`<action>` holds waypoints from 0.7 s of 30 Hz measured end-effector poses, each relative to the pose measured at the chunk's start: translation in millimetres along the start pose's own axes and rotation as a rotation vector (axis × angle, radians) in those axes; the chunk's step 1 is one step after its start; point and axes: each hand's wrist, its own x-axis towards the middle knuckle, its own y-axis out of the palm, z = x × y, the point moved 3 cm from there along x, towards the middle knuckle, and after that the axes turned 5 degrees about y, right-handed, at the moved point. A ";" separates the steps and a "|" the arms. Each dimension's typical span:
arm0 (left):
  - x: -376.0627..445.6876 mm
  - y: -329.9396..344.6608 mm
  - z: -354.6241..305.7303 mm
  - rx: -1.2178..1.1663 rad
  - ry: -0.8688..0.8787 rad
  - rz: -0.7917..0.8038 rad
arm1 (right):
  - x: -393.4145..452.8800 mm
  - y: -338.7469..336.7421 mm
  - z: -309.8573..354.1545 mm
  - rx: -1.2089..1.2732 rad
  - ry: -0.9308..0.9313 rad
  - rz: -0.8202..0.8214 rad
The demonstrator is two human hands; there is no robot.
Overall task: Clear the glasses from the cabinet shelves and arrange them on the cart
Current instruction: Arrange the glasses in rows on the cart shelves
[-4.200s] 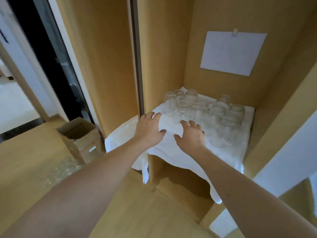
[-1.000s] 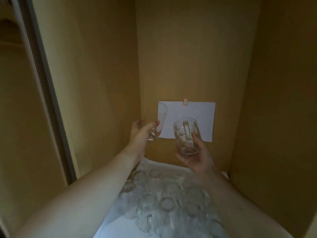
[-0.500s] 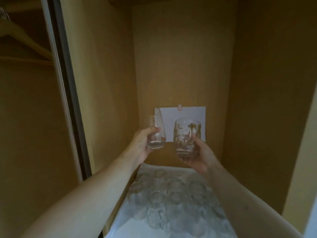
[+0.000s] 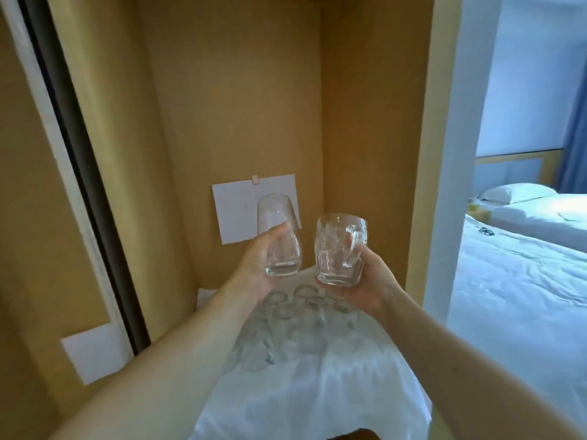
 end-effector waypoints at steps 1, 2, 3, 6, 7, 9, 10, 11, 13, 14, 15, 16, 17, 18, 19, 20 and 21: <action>-4.9 10.2 6.9 0.009 -0.018 0.045 | -12.1 -6.3 3.8 -0.010 -0.019 -0.006; -9.0 20.9 14.1 0.022 -0.032 0.096 | -24.2 -12.4 7.6 -0.019 -0.040 -0.014; -14.0 32.7 21.1 0.034 -0.046 0.147 | -35.8 -19.6 11.0 -0.020 -0.060 -0.022; -29.3 67.6 43.8 0.003 -0.100 0.276 | -68.2 -47.0 15.7 0.026 -0.112 -0.027; -33.1 79.0 52.2 -0.014 -0.114 0.310 | -78.0 -56.8 18.0 0.038 -0.129 -0.007; -39.0 103.3 69.4 -0.005 -0.122 0.379 | -97.6 -75.0 26.4 0.015 -0.147 0.039; -41.3 115.6 78.8 0.020 -0.115 0.410 | -107.0 -85.4 33.0 -0.015 -0.160 0.037; -43.5 128.3 88.5 0.052 -0.104 0.434 | -116.2 -96.8 39.8 -0.041 -0.169 0.021; -45.0 153.7 109.6 0.122 -0.075 0.452 | -134.5 -122.0 55.2 -0.079 -0.176 -0.014; -44.6 166.8 121.0 0.152 -0.070 0.456 | -143.4 -134.8 64.1 -0.089 -0.187 -0.030; -43.8 180.8 133.1 0.176 -0.075 0.464 | -152.9 -148.8 73.2 -0.085 -0.202 -0.048; -42.6 195.5 145.6 0.197 -0.082 0.474 | -162.4 -163.6 82.3 -0.071 -0.213 -0.067; -40.6 210.3 158.2 0.215 -0.088 0.484 | -171.9 -178.8 90.8 -0.054 -0.220 -0.085; -38.5 226.0 171.6 0.233 -0.093 0.492 | -181.7 -195.8 99.6 -0.036 -0.231 -0.109; -36.8 241.7 184.9 0.249 -0.096 0.499 | -192.6 -212.7 108.4 -0.020 -0.247 -0.140; -35.4 257.4 198.6 0.267 -0.093 0.506 | -203.8 -229.7 117.0 -0.014 -0.266 -0.171; -34.5 273.3 212.8 0.285 -0.091 0.514 | -215.1 -246.3 125.5 -0.018 -0.282 -0.196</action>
